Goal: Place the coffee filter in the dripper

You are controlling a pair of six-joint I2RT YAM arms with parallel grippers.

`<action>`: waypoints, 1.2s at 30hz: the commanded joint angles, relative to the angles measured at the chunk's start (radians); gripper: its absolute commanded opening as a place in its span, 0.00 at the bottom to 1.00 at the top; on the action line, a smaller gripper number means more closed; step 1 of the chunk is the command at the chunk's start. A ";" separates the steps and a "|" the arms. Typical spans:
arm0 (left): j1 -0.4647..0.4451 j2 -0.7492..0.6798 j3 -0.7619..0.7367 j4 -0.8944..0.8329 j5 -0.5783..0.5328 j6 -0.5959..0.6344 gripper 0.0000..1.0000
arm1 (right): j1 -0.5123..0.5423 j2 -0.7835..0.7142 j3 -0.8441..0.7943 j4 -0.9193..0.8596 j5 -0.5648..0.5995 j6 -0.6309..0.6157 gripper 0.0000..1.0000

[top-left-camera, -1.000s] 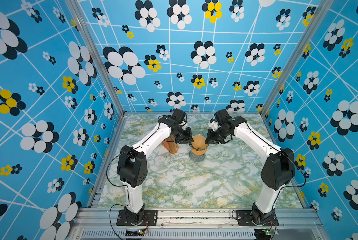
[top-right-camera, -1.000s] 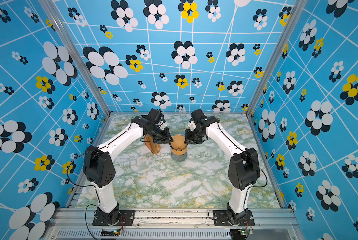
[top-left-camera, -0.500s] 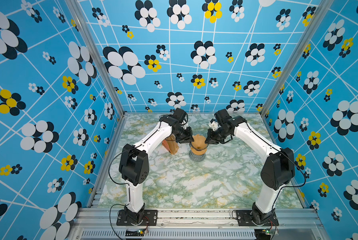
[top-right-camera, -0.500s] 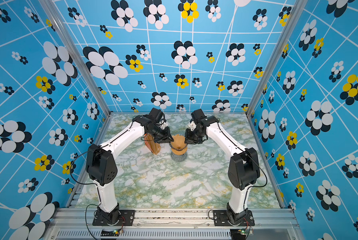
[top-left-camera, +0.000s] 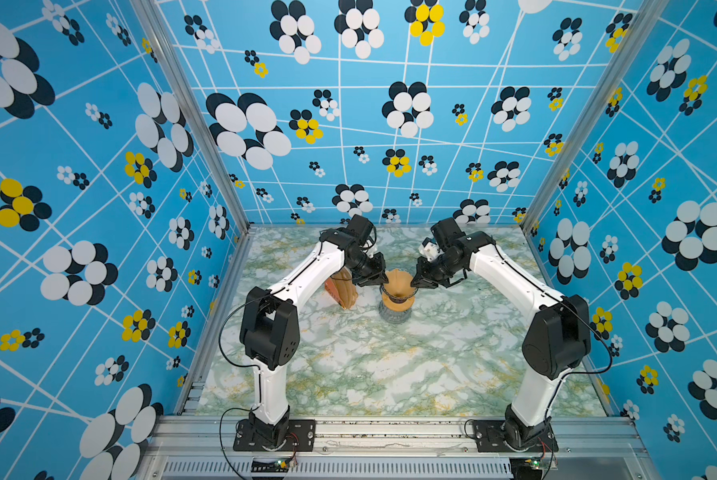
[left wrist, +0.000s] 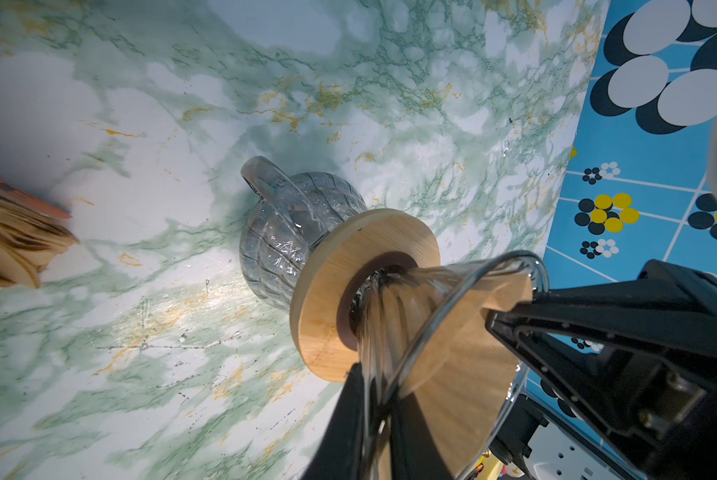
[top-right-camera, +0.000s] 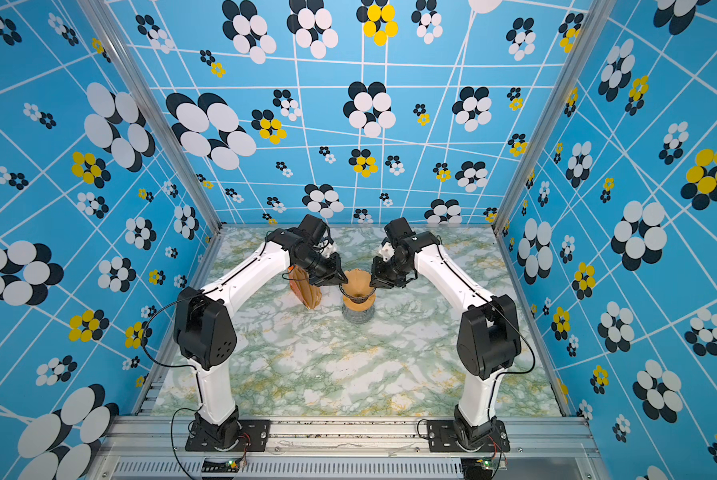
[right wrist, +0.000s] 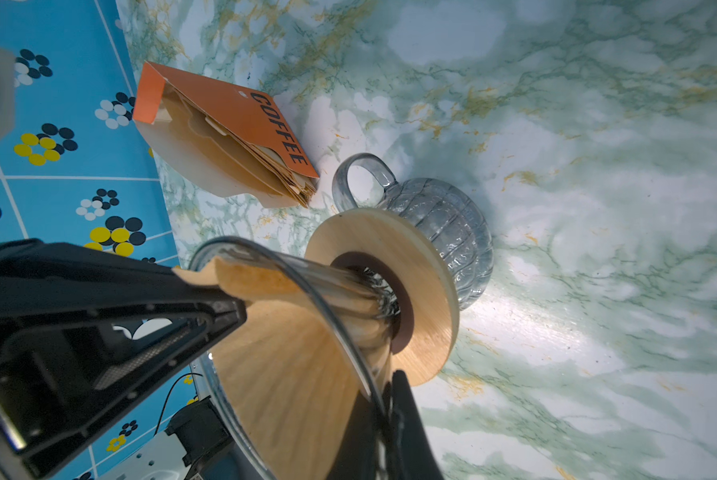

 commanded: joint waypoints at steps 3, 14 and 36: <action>0.012 0.019 0.030 -0.053 -0.003 -0.004 0.14 | -0.008 -0.002 -0.027 0.005 -0.010 0.014 0.08; 0.010 0.013 0.025 -0.048 -0.005 -0.001 0.22 | -0.008 -0.020 -0.036 0.020 0.022 0.004 0.18; -0.013 -0.112 -0.089 0.005 -0.022 0.026 0.34 | 0.028 -0.090 -0.039 0.002 0.114 -0.049 0.29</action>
